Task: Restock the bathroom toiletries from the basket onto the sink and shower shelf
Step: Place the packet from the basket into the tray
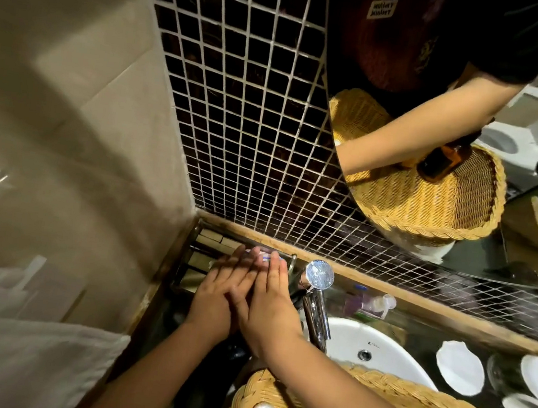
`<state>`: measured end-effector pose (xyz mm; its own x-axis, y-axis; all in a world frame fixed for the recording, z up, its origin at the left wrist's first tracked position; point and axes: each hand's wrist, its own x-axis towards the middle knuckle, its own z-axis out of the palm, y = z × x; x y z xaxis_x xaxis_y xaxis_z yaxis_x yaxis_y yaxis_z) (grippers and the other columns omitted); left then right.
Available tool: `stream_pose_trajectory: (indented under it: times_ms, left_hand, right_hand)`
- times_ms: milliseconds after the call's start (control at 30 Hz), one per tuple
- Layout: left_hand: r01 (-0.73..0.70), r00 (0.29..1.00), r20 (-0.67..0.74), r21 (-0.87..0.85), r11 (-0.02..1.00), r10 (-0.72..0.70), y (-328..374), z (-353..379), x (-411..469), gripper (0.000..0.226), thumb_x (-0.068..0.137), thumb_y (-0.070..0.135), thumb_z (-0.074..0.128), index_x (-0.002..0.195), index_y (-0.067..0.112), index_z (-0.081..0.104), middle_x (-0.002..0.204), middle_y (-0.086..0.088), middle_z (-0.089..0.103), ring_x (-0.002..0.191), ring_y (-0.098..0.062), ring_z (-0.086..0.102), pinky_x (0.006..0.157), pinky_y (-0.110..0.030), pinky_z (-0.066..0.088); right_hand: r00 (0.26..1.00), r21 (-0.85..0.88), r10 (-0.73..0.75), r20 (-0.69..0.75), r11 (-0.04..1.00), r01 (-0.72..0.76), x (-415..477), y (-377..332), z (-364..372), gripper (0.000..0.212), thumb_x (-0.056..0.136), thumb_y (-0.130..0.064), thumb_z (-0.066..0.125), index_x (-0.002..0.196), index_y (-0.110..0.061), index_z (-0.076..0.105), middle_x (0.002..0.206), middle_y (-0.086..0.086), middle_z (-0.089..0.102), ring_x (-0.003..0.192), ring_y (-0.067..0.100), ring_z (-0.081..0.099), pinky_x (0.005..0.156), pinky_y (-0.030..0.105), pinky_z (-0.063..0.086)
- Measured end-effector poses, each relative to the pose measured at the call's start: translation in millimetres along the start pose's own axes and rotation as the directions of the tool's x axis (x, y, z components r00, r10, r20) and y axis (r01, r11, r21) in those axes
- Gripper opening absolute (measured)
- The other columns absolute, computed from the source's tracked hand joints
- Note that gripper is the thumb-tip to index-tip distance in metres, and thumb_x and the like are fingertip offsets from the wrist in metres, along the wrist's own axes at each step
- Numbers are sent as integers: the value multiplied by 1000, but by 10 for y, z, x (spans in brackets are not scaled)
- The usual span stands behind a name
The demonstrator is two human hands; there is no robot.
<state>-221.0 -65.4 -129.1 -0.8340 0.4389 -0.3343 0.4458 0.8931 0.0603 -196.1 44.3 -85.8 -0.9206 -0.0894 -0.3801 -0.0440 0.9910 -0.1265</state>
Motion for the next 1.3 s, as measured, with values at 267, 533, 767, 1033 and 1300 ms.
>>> stream_pose_trajectory:
  times_ms: [267, 533, 767, 1033, 1300]
  left_hand:
    - [83, 996, 23, 12, 997, -83, 49, -50, 22, 100, 95, 58, 40, 145, 21, -38, 146, -2, -53, 135, -25, -48, 118, -48, -19]
    - [59, 994, 97, -31, 998, -56, 40, -66, 217, 90, 99, 52, 37, 146, 26, -35, 139, 3, -59, 131, -17, -50, 113, -42, -24]
    - [23, 997, 72, 17, 1000, -24, -43, -28, 234, 95, 96, 55, 43, 150, 30, -30, 146, 3, -54, 136, -18, -46, 112, -42, -26]
    - [36, 992, -120, 53, 998, -29, -71, -297, -248, 84, 97, 38, 47, 157, 30, -10, 162, -1, -27, 151, -20, -16, 121, -44, -5]
    - [54, 950, -305, -34, 998, -61, 204, -625, -843, 69, 97, 40, 37, 159, 22, 13, 166, -5, 10, 153, -22, 6, 122, -47, 8]
  right_hand:
    - [1000, 69, -15, -20, 997, 17, -98, -22, -169, 86, 76, -60, -22, 138, 0, -25, 151, 17, -28, 130, 24, -40, 111, 35, -32]
    - [991, 182, 131, -13, 975, -126, 87, 48, 165, 119, 65, -78, -24, 156, -3, -8, 164, 11, -19, 151, 25, -20, 121, 39, -8]
    - [993, 263, 115, -4, 959, -109, 33, 46, 140, 111, 75, -80, -9, 156, -5, -10, 165, 11, -17, 150, 23, -21, 122, 38, -9]
    - [999, 272, 43, -30, 962, -33, -302, 36, -82, 83, 101, -63, 14, 158, -6, -7, 165, 11, -15, 152, 23, -16, 123, 37, -5]
    - [998, 148, -53, -38, 987, 58, -1050, 194, -190, 78, 102, -58, 8, 156, -5, -10, 163, 10, -23, 151, 22, -20, 124, 37, -3]
